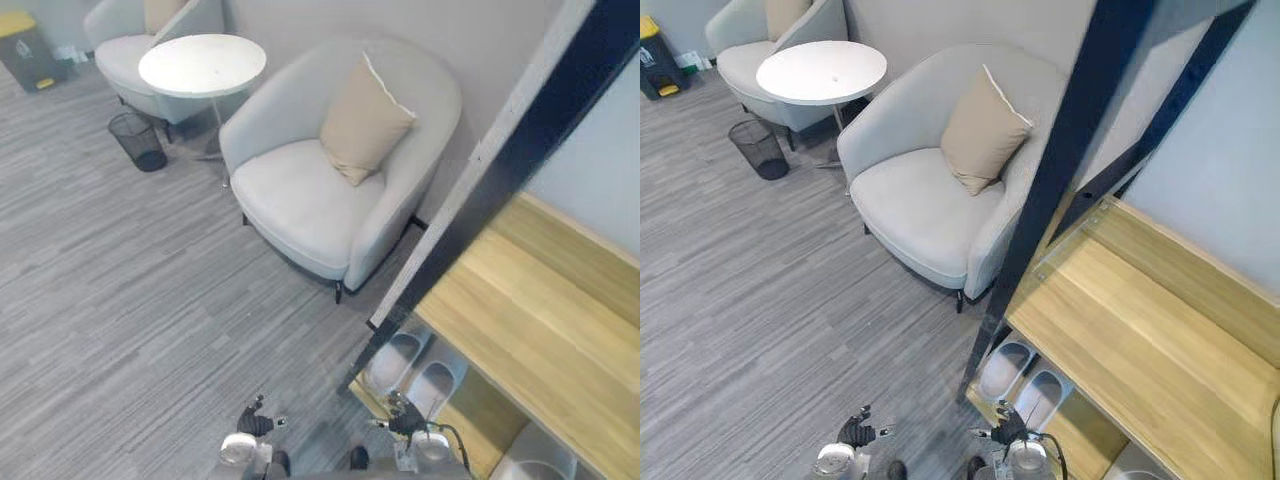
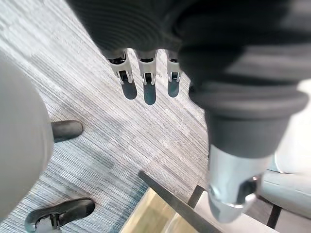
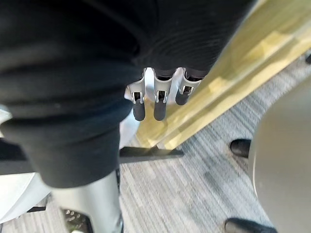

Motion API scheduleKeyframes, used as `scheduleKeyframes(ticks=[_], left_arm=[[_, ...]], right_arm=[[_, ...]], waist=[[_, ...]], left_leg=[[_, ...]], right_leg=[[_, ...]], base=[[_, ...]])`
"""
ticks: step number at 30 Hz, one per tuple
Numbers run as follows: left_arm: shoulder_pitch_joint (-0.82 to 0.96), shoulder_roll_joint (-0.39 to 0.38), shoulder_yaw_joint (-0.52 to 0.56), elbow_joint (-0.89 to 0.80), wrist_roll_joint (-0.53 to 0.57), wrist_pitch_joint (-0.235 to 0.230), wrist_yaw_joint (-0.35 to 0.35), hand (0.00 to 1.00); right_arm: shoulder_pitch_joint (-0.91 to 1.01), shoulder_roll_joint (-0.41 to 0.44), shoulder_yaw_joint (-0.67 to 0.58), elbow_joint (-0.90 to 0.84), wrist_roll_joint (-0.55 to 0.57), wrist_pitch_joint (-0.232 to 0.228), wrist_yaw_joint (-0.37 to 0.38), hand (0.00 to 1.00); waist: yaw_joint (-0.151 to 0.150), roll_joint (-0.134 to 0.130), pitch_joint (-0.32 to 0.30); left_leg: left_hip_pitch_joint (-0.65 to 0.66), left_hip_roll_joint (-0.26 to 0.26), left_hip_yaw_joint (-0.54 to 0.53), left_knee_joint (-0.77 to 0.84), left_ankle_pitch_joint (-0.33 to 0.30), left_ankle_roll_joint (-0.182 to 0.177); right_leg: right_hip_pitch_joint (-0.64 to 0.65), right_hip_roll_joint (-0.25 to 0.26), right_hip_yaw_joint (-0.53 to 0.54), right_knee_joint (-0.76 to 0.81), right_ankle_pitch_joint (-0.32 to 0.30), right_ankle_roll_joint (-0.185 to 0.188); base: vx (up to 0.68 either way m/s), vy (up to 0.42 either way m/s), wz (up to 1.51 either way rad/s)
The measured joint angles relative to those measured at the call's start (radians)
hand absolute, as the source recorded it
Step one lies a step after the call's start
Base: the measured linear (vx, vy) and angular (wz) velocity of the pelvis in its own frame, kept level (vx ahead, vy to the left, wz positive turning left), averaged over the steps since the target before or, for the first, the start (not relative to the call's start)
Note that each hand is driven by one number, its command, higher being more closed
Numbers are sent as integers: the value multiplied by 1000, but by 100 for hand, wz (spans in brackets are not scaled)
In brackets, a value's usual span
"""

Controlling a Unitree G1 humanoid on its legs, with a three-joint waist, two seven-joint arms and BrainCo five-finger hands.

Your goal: Organize the slippers on the shoe rack

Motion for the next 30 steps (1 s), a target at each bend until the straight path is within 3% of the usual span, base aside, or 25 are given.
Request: scheduleKeyframes(ticks=[7, 14, 16, 18, 19, 20, 21, 22, 23, 24, 25, 26, 27, 28, 29, 30], left_arm=[[0, 14, -1, 6, 0, 2, 2, 0], [-9, 9, -3, 28, 7, 7, 1, 0], [-23, 9, -26, 24, 8, 7, 2, 0], [-30, 6, -30, 2, 8, 9, 2, 0], [-41, 3, -31, 0, 8, 10, 3, 0], [-48, -2, -32, 0, 8, 13, 2, 0], [-48, -4, -32, -1, 8, 13, 2, 0], [-47, -8, -33, -5, 8, 14, 4, 0], [-48, 3, -34, -7, 8, 14, 7, 0], [-47, 7, -38, -7, 8, 15, 13, 0], [-45, 14, -41, -7, 10, 19, 20, 0], [-44, 14, -41, -7, 10, 20, 20, 0], [-44, 19, -41, -9, 14, 20, 21, 0], [-41, 9, -41, -6, 19, 21, 21, 0], [-36, 14, -42, 2, 29, 22, 20, 0], [-34, 14, -42, 2, 30, 22, 20, 0]], right_arm=[[7, 5, 49, -2, 0, 0, 17, 0], [3, 2, 70, -14, 1, -2, 21, 0], [13, -2, 72, -28, 2, -1, 18, 0], [14, 0, 66, -33, 10, 0, 16, 0], [13, -3, 62, -36, 10, 1, 16, 0], [9, -11, 51, -47, 10, 6, 15, 0], [5, -15, 49, -52, 11, 5, 15, 0], [1, -28, 32, -72, 13, 10, 13, 0], [3, -23, 28, -79, 17, 12, 14, 0], [2, -20, 24, -79, 17, 12, 14, 0], [4, -17, 15, -82, 17, 13, 16, 0], [4, -16, 15, -82, 17, 13, 16, 0], [2, -6, 9, -80, 17, 14, 15, 0], [1, -10, 6, -79, 16, 14, 15, 0], [-2, 4, -5, -71, 15, 23, 16, 0], [1, 6, -5, -71, 15, 22, 16, 0]], waist=[[3, -5, -4], [-1, -13, -5], [-3, -11, -1], [-5, -31, -10], [-2, -22, -7], [-4, 10, 8], [-12, 23, 14], [-17, 43, 25], [-21, 43, 25], [-20, 38, 22], [-30, 8, 5], [-32, 7, 3], [-35, 24, 2], [-33, 47, 6], [-35, 22, 14], [-35, 18, 12]], left_leg=[[15, -18, -36, -5, 26, 12], [45, -24, -100, -144, 144, 10], [-27, -22, -71, -86, 113, 19], [-124, 24, 120, 46, 71, 70], [-169, 65, 220, 152, 38, 89], [-212, 141, 351, 298, -30, 97], [-223, 161, 387, 337, -44, 90], [-232, 161, 402, 356, -73, 72], [-235, 120, 374, 320, -67, 77], [-232, 96, 361, 291, -61, 73], [-216, 42, 376, 204, -71, 66], [-212, 34, 383, 192, -74, 61], [-223, 77, 396, 333, -100, 91], [-214, 86, 380, 329, -140, 67], [-181, 18, 352, 278, -128, 76], [-177, 3, 347, 265, -124, 84]], right_leg=[[31, -14, -21, -5, 8, 2], [26, -20, -85, 7, -15, 3], [17, -28, -135, 4, -18, 7], [-15, -55, -185, -22, 5, 3], [-28, -65, -217, -14, 29, -10], [-23, -73, -277, 25, 29, -5], [-23, -73, -292, 45, 22, 2], [-24, -71, -293, 93, -21, 23], [-23, -88, -290, 91, -30, 32], [-24, -98, -293, 89, -32, 35], [-22, -130, -297, 62, -39, 32], [-21, -135, -297, 56, -39, 31], [-25, -145, -314, 64, -46, 35], [-22, -139, -317, 85, -52, 49], [-22, -188, -293, 132, -67, 55], [-23, -200, -294, 142, -68, 56]], base=[[-60, 10, 13], [-157, -51, 28], [-179, -22, 93], [-196, 32, 93], [-71, 123, 83], [-3, 76, 67], [37, 172, 91], [0, 183, 92], [1, 221, 91], [-10, 178, 93], [-18, 213, 61], [-9, 193, 87], [40, 179, 53], [96, 179, 76], [131, 245, 45], [128, 264, 66]])
